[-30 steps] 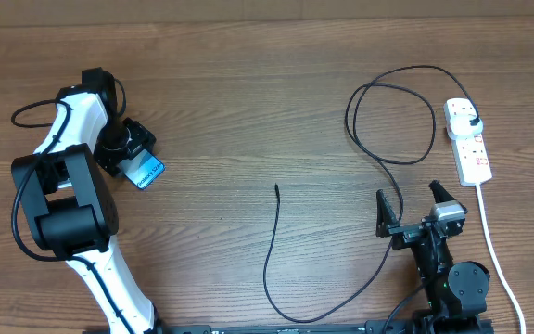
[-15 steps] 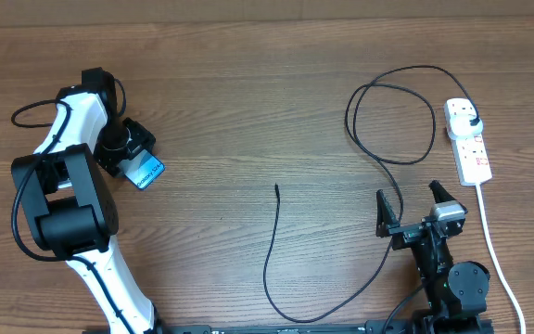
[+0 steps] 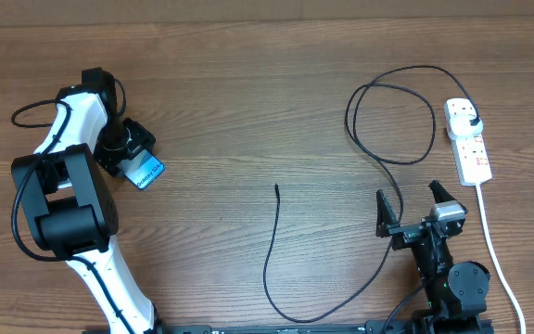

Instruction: Plug charger to phone and switch on socket

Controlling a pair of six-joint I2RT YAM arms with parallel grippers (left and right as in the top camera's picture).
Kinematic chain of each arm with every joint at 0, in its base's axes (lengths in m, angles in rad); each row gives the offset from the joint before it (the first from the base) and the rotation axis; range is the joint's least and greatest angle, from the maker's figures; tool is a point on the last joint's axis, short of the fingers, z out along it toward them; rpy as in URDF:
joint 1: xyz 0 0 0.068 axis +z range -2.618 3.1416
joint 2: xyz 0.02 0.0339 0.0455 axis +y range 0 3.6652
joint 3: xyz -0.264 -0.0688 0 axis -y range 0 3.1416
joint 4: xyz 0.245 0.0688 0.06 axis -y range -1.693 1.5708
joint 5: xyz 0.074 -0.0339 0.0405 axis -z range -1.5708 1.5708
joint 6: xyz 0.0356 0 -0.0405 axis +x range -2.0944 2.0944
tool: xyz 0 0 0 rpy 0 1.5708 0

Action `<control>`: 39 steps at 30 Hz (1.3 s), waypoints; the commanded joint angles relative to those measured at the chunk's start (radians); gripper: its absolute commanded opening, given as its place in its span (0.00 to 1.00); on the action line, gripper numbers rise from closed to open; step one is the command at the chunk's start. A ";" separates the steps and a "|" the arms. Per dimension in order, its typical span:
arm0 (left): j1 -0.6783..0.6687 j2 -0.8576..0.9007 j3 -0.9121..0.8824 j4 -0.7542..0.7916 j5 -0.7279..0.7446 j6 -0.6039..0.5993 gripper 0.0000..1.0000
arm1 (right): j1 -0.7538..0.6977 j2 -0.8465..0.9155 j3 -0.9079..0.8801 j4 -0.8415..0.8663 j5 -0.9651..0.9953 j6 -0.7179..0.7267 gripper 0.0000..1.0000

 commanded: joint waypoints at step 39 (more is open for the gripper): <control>0.006 0.020 0.047 -0.079 0.018 -0.002 0.04 | 0.005 -0.010 -0.011 0.005 -0.002 -0.004 1.00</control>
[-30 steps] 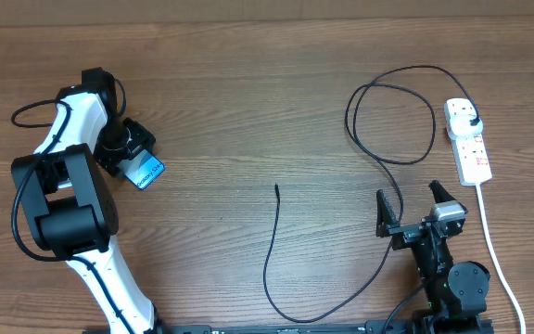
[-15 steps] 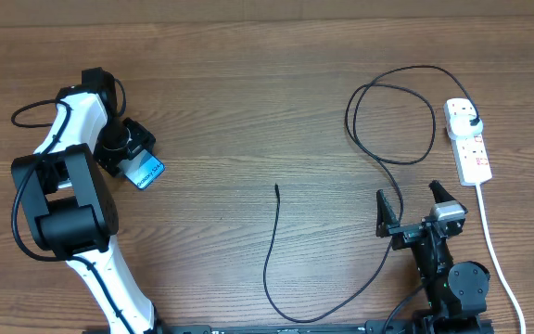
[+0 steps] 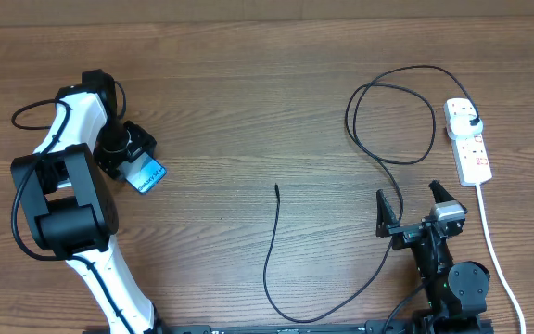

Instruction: Plug charger to phone and switch on socket

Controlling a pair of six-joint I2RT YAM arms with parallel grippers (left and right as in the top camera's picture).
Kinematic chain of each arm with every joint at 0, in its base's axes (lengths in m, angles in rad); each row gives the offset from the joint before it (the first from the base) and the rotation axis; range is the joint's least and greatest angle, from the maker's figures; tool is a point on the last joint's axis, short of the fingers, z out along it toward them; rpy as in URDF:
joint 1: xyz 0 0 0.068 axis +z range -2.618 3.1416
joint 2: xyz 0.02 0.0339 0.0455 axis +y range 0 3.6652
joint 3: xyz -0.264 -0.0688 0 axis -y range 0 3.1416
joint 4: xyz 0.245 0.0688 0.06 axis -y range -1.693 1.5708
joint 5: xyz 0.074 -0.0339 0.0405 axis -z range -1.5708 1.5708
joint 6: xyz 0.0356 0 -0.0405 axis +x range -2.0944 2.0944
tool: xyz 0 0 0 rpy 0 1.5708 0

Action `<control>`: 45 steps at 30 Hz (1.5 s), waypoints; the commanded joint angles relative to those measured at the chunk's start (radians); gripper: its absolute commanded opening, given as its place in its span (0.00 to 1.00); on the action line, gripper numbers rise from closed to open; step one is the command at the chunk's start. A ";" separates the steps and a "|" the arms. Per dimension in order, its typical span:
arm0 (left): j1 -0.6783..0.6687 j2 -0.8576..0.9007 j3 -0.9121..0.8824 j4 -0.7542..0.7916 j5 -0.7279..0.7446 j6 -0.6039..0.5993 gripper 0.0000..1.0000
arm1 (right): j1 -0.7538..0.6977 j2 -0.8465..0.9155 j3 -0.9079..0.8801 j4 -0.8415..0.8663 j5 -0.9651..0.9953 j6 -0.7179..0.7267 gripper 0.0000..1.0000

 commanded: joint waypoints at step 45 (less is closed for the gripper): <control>0.004 0.019 0.182 -0.190 1.123 0.005 0.04 | 0.005 -0.010 -0.011 0.004 -0.002 -0.005 1.00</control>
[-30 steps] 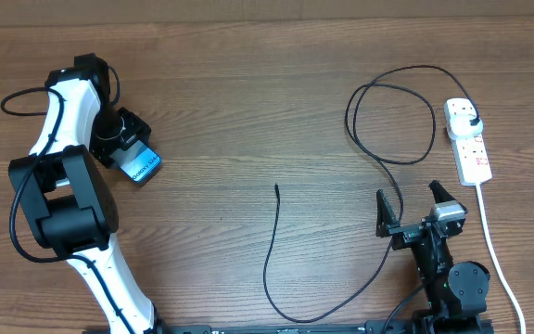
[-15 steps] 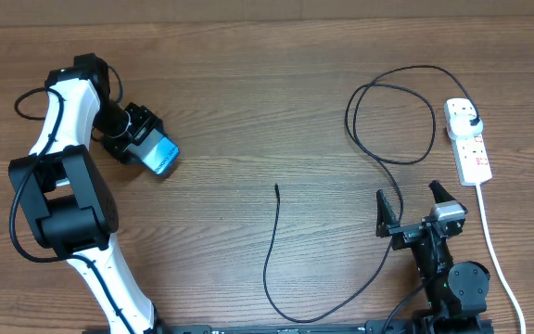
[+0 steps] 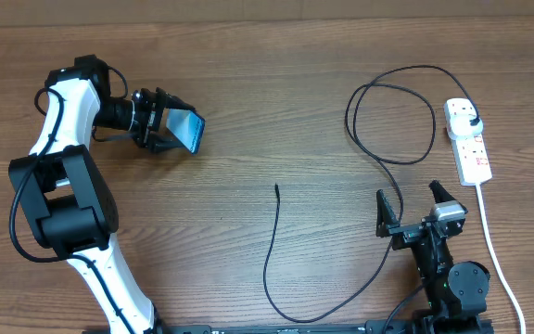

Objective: Plug charger to phone and switch on socket
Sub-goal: 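Lift the phone with the left gripper and tilt it upright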

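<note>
My left gripper [image 3: 182, 130] is shut on a blue phone [image 3: 190, 131], holding it off the table at the upper left, screen tilted toward the right. The black charger cable [image 3: 276, 243] runs from its free plug tip [image 3: 277, 187] at table centre, loops down and right, then curls up to the white socket strip [image 3: 468, 141] at the far right, where its adapter sits plugged in. My right gripper [image 3: 413, 206] stands open near the front right, beside the cable, with nothing between its fingers.
The strip's white lead [image 3: 495, 249] runs down the right edge toward the front. The cable's big loop [image 3: 390, 113] lies at the back right. The left arm's white body [image 3: 63, 186] stands along the left side of the wooden table [image 3: 276, 83].
My left gripper has carried the phone up and to the right, from low beside the arm's base to a raised spot nearer table centre. The right arm and cable are unchanged.
My left gripper first held the phone low at the left, close to the table. It stayed nearly the same a moment later, shifted slightly. Now the phone is lifted and moved right toward the cable tip. The right gripper stayed open throughout.
</note>
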Controlling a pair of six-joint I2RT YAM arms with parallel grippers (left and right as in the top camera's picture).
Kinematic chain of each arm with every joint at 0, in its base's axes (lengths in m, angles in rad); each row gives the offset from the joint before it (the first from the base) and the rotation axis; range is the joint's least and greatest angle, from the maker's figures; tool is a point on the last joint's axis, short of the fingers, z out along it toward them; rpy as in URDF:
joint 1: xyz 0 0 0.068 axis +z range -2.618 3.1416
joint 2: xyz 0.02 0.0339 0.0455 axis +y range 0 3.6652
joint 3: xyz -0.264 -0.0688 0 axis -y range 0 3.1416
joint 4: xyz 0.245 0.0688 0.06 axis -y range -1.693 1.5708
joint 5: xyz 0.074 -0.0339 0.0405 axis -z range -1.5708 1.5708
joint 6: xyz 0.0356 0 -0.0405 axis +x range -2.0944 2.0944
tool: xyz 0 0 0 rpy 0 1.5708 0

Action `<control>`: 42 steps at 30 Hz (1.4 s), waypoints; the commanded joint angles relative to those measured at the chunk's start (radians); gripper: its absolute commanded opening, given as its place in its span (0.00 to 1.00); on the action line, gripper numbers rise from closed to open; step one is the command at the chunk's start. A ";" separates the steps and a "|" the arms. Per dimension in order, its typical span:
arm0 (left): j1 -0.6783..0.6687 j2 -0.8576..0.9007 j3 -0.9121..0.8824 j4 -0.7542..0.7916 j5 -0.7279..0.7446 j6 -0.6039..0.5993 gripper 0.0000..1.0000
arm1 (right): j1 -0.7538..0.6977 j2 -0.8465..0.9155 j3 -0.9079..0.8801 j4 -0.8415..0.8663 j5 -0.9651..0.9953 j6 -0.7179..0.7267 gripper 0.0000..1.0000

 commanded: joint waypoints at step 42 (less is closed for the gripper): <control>-0.046 0.008 0.031 -0.462 0.343 0.005 0.04 | 0.005 -0.010 -0.011 0.005 -0.002 -0.005 1.00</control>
